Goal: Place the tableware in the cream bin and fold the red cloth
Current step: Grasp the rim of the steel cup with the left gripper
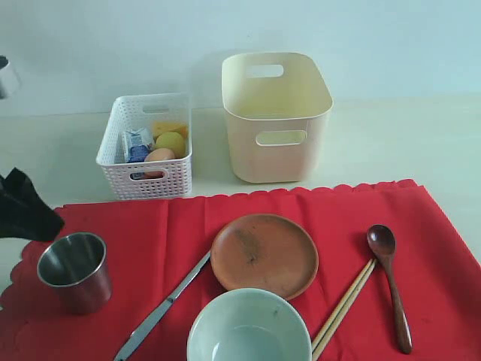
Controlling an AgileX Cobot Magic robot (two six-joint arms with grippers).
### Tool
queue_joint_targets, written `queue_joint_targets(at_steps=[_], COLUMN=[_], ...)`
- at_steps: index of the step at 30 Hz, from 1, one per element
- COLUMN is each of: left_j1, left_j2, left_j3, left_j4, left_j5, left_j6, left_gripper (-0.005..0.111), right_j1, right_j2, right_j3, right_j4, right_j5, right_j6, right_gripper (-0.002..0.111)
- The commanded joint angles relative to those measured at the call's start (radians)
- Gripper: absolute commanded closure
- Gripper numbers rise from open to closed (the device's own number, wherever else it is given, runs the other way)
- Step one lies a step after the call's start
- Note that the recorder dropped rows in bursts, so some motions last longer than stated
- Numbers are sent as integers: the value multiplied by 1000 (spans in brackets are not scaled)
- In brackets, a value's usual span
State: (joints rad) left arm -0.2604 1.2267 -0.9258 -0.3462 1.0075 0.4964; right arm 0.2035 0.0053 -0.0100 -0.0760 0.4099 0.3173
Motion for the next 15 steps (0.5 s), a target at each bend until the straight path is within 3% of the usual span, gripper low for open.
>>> queue_joint_targets(at_steps=[1,6,15], left_j1=[-19,-110,-111], left_j2=[-14,-10,114], left_j3=[87,167,169], left_j4=[-18,32,22], left_j5=[-67,-206,-265], left_j6=[-7,-3,-3], left_gripper=[45,45,45], right_j1=[-5,-5,-5], right_j2=[-5,-5,-5], right_j3=[3,3,3], right_j4=[-9,-9,-9], right_j5=[-16,-16,-16], right_j6=[1,1,1], right_gripper=[108,108,108])
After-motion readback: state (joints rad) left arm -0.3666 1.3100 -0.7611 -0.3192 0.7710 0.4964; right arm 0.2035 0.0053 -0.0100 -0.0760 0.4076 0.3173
